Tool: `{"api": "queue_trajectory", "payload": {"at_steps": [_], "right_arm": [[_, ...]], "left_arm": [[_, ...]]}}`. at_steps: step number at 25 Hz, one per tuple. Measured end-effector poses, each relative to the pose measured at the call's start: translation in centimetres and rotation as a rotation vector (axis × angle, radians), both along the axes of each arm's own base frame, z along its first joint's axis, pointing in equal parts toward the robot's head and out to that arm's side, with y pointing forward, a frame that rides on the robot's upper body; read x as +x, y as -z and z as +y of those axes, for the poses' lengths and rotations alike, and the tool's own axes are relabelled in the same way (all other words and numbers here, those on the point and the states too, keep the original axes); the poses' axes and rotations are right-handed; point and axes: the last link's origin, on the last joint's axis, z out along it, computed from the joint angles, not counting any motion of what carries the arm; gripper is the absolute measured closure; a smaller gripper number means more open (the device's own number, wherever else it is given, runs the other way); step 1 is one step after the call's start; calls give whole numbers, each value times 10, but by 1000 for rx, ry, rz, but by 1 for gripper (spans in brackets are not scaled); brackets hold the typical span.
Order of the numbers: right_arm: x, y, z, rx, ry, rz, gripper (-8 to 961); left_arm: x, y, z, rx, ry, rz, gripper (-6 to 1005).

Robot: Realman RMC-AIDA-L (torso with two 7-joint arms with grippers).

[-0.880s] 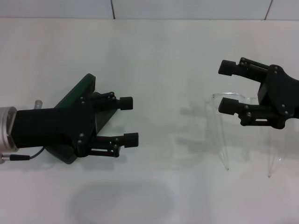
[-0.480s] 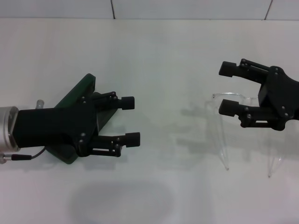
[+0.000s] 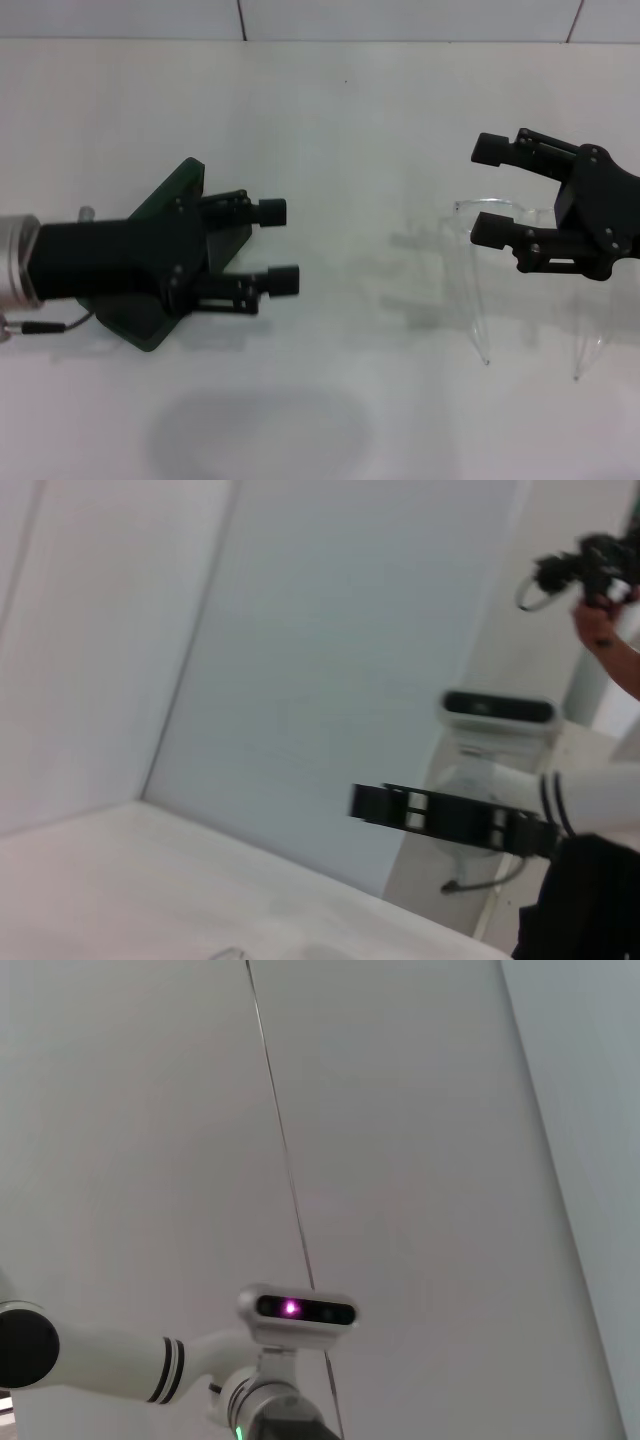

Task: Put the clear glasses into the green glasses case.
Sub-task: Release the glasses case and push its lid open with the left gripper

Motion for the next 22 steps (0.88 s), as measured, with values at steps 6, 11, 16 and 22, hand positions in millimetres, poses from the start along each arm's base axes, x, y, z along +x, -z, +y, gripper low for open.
{"api": "queue_trajectory", "payload": {"at_steps": [6, 11, 16, 22], "right_arm": [[6, 4, 2, 8, 45, 1, 68], [22, -1, 3, 80, 125, 2, 68], [43, 1, -3, 135, 217, 6, 68], [52, -5, -8, 166, 259, 24, 67]], "left_arm": [[10, -24, 19, -15, -78, 4, 117], [22, -58, 37, 37, -169, 89, 118], [38, -73, 56, 164, -303, 328, 119], [40, -67, 62, 232, -497, 644, 124]]}}
